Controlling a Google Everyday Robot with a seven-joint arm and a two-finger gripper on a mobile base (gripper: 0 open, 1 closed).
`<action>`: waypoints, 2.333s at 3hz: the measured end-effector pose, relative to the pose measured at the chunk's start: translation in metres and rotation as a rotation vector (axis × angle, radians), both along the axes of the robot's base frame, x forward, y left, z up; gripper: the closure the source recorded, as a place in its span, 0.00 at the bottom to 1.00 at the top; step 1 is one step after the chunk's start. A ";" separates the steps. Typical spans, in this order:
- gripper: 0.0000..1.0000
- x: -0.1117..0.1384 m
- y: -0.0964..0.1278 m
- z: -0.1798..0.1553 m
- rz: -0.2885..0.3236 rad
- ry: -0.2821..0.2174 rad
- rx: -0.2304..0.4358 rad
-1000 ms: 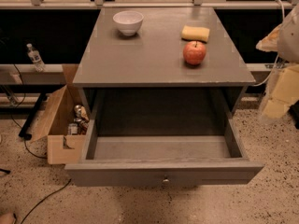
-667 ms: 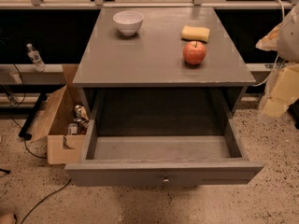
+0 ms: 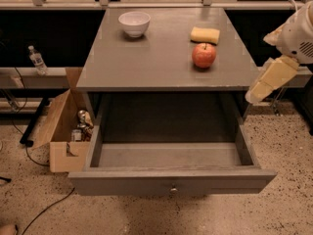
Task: Place apple into top drawer
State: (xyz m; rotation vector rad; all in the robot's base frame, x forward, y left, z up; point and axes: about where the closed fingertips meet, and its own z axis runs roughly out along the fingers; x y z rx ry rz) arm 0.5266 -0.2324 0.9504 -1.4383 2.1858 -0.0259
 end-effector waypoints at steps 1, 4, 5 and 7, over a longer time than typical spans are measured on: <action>0.00 0.056 -0.003 -0.014 -0.079 -0.080 0.098; 0.00 0.099 0.010 -0.038 -0.072 -0.117 0.222; 0.00 0.130 0.011 -0.051 -0.105 -0.131 0.290; 0.00 0.164 0.016 -0.068 -0.144 -0.125 0.346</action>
Offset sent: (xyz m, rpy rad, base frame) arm 0.0431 -0.0029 -0.0128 0.0818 -0.0538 -0.0651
